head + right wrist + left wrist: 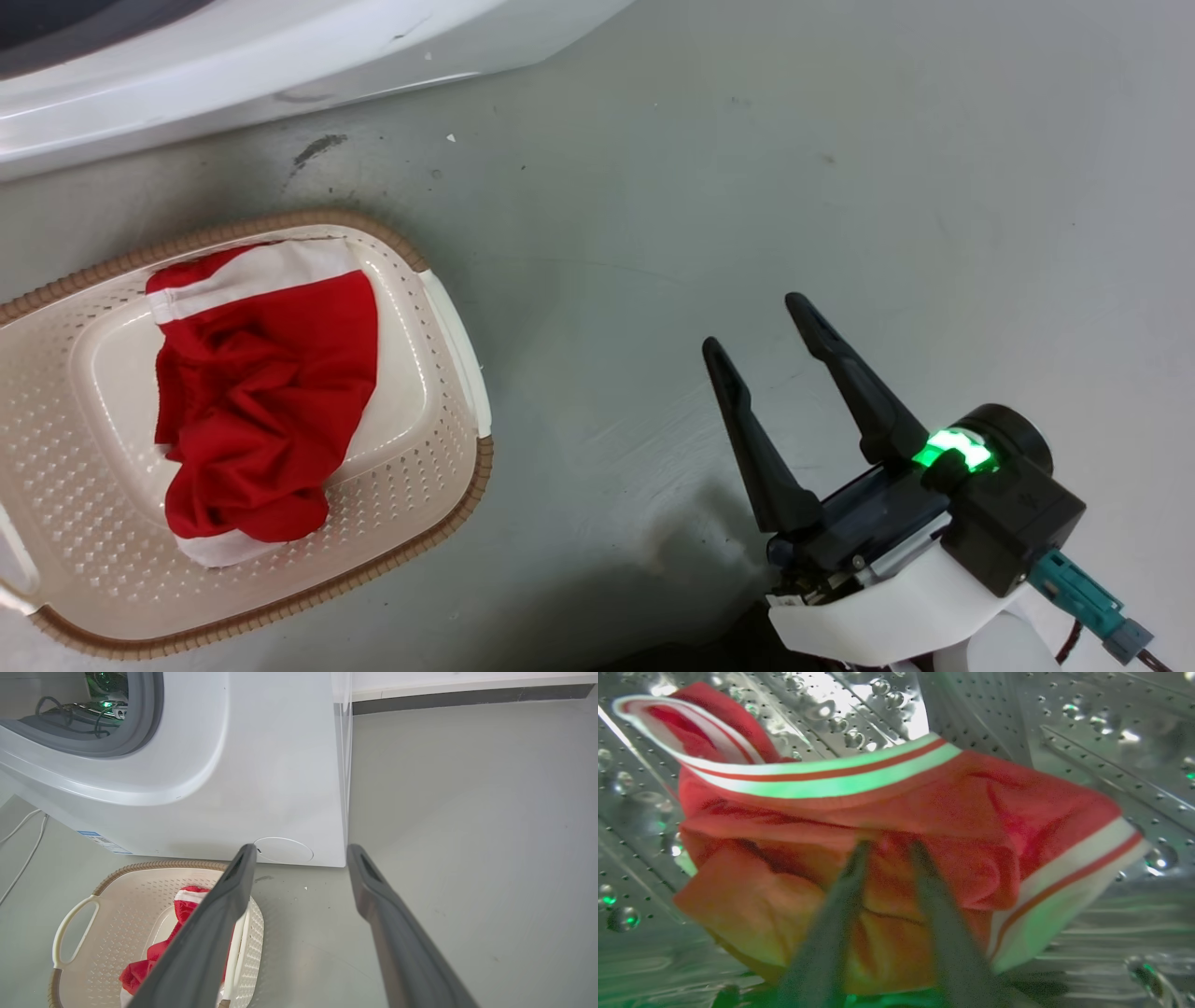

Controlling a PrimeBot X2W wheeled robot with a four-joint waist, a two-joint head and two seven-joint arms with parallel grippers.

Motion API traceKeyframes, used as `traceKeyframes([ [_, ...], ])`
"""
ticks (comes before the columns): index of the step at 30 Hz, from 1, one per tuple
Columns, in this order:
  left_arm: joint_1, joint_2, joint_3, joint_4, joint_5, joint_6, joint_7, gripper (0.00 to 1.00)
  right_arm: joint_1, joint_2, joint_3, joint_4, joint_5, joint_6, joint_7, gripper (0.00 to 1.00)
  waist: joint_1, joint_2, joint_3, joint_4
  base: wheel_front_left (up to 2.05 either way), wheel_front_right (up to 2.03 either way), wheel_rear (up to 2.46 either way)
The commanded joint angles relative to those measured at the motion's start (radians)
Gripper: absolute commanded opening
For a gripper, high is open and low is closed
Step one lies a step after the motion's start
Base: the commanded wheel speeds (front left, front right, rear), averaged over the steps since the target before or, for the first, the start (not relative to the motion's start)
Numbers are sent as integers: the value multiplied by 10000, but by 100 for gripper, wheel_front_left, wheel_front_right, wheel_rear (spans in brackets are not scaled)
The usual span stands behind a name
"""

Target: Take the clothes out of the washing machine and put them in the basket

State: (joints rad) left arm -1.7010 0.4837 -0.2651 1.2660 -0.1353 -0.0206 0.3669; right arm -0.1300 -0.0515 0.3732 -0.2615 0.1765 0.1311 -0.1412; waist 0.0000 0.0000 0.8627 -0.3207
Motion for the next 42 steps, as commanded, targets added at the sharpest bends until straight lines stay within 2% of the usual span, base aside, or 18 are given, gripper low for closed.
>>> traceKeyframes([
  [1,354,-39,-61,156,23,72,32,0,95,25,19,6,30,-7,-65,100,0,0,-10,-30,0,0,0],
  [6,577,101,-80,-156,-3,426,-531,0,62,25,33,41,87,-7,-114,100,0,0,-91,-107,0,0,0],
  [13,820,177,-92,-1042,-84,738,-2072,0,-55,25,-94,89,60,-7,-84,100,0,0,-287,-36,0,0,0],
  [23,1837,-253,220,-1789,-646,992,-4103,0,-244,23,-422,133,-55,-7,8,100,0,0,-1008,285,0,0,0],
  [29,2804,-501,535,-1497,-1159,991,-4979,0,-253,22,-561,199,-72,-7,97,100,0,0,-1871,425,0,0,0],
  [35,3861,-759,759,-1081,-1606,767,-5792,0,44,23,-613,387,-134,-7,193,100,0,0,-2972,528,0,0,0],
  [42,5085,-1172,956,-1023,-1967,568,-6273,0,335,22,-781,579,-189,-7,345,100,0,0,-4266,840,0,0,0],
])
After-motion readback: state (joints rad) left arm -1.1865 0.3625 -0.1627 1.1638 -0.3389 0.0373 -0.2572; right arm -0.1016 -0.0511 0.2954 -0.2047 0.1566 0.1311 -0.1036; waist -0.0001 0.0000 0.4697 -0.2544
